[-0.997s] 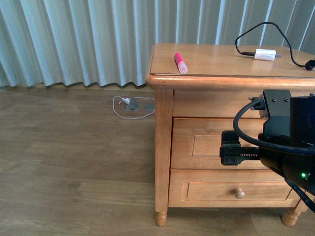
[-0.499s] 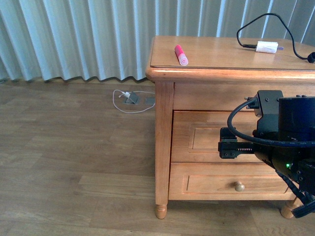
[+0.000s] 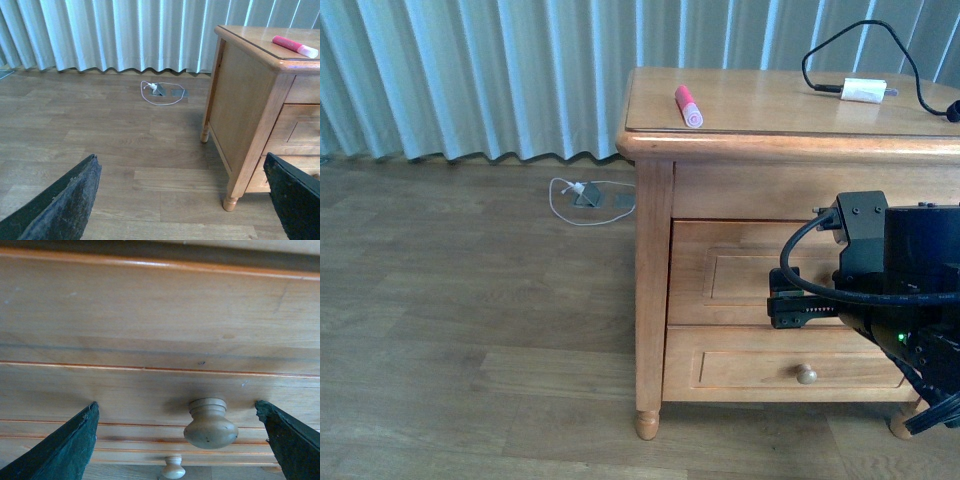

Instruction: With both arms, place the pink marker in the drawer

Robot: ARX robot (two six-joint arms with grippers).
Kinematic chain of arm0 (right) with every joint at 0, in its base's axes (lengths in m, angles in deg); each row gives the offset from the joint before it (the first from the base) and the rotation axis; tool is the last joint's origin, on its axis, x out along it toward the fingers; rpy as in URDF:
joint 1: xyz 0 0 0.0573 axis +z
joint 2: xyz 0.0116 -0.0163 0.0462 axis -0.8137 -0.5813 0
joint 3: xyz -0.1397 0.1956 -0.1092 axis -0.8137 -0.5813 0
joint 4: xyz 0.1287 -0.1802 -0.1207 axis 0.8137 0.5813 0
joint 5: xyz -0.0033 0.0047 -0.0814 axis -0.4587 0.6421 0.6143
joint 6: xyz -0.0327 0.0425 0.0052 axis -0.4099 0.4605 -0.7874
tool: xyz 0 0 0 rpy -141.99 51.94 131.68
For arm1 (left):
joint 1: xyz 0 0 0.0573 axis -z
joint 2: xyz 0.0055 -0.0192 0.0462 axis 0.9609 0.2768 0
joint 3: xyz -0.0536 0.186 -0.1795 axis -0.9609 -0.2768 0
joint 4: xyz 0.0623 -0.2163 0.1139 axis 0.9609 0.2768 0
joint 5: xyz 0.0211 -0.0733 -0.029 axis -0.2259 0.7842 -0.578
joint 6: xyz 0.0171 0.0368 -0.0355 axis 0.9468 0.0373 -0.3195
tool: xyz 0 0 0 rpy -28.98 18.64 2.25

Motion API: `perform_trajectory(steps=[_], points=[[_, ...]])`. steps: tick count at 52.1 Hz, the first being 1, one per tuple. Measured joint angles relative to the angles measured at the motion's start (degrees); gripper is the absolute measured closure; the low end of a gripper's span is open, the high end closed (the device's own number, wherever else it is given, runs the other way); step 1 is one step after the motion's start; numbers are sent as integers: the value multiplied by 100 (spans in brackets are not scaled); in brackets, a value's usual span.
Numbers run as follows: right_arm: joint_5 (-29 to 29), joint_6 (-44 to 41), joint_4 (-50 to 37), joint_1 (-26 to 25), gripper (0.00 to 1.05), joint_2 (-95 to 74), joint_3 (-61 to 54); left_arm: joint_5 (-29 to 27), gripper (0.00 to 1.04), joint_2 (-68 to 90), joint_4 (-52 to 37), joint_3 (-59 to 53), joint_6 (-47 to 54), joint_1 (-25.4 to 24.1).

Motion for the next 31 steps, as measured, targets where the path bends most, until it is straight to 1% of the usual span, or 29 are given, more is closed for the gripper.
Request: perform_trajectory(steps=[17,19,31], points=[[66,-52,-70,-31,9,-26,2,0,6,0,0,0,0,0],[74,-57,-79,-31,11,-26,2,0,6,0,0,0,0,0],[87,-83,-76,-31,46,-26,0,0,6,0,0,0,0,0]])
